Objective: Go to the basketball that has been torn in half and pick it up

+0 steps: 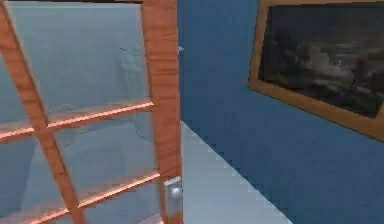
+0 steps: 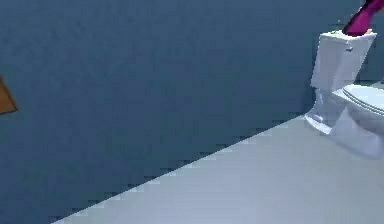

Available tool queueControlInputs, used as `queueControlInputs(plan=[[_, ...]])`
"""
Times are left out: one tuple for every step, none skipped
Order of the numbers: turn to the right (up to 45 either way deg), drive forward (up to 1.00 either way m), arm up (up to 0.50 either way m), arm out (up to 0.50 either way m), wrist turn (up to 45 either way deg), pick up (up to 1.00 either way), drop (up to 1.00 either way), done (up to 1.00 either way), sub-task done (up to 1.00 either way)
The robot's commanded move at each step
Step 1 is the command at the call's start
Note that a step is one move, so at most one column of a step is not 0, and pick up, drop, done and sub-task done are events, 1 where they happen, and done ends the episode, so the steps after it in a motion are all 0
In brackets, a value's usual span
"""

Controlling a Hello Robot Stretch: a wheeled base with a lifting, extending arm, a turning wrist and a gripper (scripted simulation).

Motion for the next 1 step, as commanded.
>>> queueControlInputs(plan=[[-45.0,0.0,0.0,0.0,0.0,0.0,0.0,0.0,0.0]])
